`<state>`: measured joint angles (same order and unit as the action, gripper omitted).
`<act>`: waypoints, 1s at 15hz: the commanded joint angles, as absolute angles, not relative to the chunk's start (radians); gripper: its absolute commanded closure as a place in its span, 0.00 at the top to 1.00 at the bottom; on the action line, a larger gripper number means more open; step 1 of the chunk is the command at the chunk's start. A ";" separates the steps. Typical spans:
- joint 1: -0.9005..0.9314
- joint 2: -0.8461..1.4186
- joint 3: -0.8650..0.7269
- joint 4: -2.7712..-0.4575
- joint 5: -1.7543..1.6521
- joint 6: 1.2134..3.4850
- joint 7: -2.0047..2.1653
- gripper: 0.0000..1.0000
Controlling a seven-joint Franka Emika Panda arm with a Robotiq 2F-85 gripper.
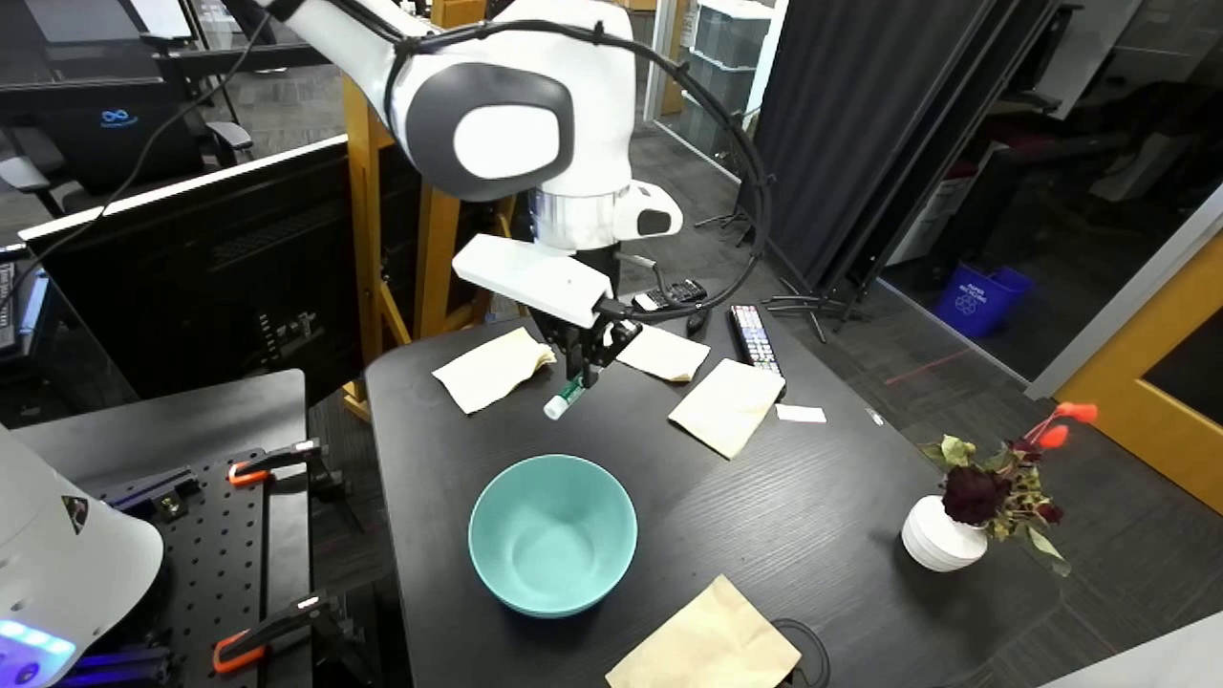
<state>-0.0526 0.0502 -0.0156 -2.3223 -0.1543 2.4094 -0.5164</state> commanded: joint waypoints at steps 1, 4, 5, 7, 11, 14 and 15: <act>-0.065 -0.100 -0.044 -2.485 -0.176 2.439 -0.446 0.05; -0.073 -0.145 -0.069 -2.554 -0.193 2.442 -0.403 0.05; -0.077 -0.148 -0.076 -2.574 -0.199 2.450 -0.388 0.05; -0.085 -0.146 -0.086 -2.603 -0.219 2.468 -0.354 0.05; -0.107 -0.101 -0.102 -2.631 -0.266 2.528 -0.272 0.05; -0.121 -0.066 -0.116 -2.631 -0.279 2.567 -0.236 0.05; -0.126 -0.052 -0.119 -2.627 -0.282 2.575 -0.228 0.05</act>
<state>-0.1093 -0.0842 -0.1089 -2.6268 -0.2539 2.5268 -0.2769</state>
